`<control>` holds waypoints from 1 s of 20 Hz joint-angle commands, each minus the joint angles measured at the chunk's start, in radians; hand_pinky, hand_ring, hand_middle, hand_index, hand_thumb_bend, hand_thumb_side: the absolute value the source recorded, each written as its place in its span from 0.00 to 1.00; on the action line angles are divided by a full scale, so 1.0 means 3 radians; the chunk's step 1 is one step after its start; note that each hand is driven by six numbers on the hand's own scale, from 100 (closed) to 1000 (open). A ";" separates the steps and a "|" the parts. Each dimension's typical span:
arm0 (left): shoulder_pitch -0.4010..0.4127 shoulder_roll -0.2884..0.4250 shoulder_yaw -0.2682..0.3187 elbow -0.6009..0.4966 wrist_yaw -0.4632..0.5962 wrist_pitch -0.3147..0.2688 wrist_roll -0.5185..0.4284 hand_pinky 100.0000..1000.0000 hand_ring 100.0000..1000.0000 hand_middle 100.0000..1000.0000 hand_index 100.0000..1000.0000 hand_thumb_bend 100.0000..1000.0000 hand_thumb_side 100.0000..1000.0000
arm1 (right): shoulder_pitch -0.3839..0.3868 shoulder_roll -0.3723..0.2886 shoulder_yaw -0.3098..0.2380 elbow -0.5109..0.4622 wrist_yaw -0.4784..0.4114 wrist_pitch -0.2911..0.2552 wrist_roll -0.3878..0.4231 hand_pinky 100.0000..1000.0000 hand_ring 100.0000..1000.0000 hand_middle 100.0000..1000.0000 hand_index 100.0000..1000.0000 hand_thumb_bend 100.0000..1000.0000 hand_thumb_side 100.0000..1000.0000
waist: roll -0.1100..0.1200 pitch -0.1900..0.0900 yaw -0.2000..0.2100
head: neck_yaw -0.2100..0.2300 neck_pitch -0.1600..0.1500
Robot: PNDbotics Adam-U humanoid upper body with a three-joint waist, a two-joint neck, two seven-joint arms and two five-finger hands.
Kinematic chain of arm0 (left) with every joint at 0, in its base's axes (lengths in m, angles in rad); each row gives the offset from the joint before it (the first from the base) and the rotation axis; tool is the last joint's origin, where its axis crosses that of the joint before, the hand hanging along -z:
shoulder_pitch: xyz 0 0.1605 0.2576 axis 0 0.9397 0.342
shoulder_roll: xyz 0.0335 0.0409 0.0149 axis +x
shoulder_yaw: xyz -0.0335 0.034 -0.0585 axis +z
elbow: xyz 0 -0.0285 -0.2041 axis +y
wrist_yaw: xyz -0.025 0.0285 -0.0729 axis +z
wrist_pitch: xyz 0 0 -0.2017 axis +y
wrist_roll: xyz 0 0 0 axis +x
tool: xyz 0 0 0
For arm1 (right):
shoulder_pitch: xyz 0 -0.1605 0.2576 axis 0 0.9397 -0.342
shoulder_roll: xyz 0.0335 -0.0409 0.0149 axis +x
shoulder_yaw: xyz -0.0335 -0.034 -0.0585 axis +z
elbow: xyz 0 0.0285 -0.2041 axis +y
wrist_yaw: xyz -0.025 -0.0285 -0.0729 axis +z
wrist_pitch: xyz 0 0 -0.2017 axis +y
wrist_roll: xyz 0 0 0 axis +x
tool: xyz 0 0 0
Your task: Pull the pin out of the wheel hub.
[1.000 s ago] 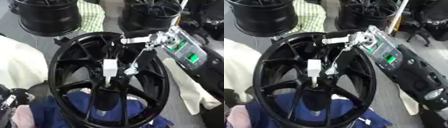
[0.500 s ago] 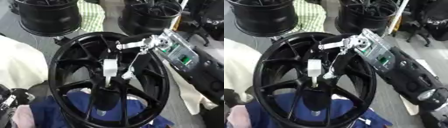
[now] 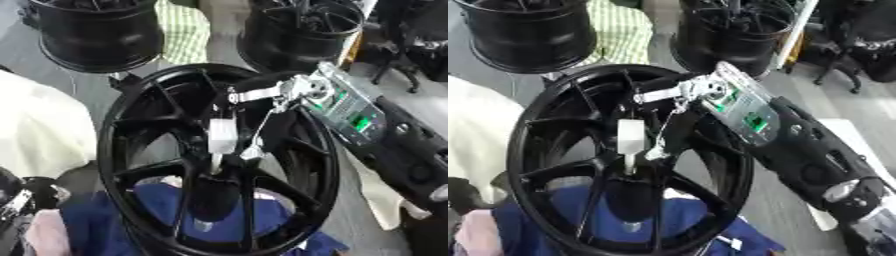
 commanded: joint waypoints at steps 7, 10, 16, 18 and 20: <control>-0.0051 0.0023 -0.0010 -0.0078 0.0004 -0.0008 -0.0018 0.63 0.58 0.53 0.71 0.00 0.65 | -0.0077 -0.0020 -0.0030 -0.0018 0.0011 0.0023 -0.0127 0.30 0.46 0.62 0.77 0.00 0.00 | 0.0028 -0.0038 0.0005 | -0.0017 -0.0012; -0.0052 0.0022 -0.0011 -0.0077 0.0003 -0.0007 -0.0023 0.63 0.58 0.53 0.71 0.00 0.65 | -0.0084 -0.0024 -0.0035 -0.0050 -0.0020 0.0027 -0.0176 0.19 0.39 0.52 0.70 0.00 0.00 | 0.0028 -0.0039 0.0005 | -0.0018 -0.0013; -0.0050 0.0022 -0.0009 -0.0072 -0.0005 -0.0004 -0.0030 0.63 0.58 0.53 0.71 0.00 0.65 | -0.0115 -0.0076 -0.0035 -0.0226 -0.0123 0.0038 -0.0222 0.00 0.24 0.33 0.50 0.00 0.00 | 0.0026 -0.0043 0.0002 | -0.0016 -0.0017; -0.0048 0.0024 -0.0008 -0.0070 -0.0007 -0.0005 -0.0031 0.63 0.58 0.53 0.71 0.00 0.65 | -0.0134 -0.0120 -0.0043 -0.0349 -0.0181 0.0047 -0.0230 0.00 0.23 0.31 0.48 0.00 0.00 | 0.0025 -0.0045 -0.0002 | -0.0013 -0.0017; -0.0044 0.0026 -0.0006 -0.0066 -0.0007 -0.0003 -0.0031 0.63 0.58 0.53 0.71 0.00 0.65 | -0.0159 -0.0190 -0.0064 -0.0504 -0.0245 0.0066 -0.0224 0.00 0.23 0.30 0.48 0.00 0.00 | 0.0023 -0.0050 -0.0009 | -0.0010 -0.0014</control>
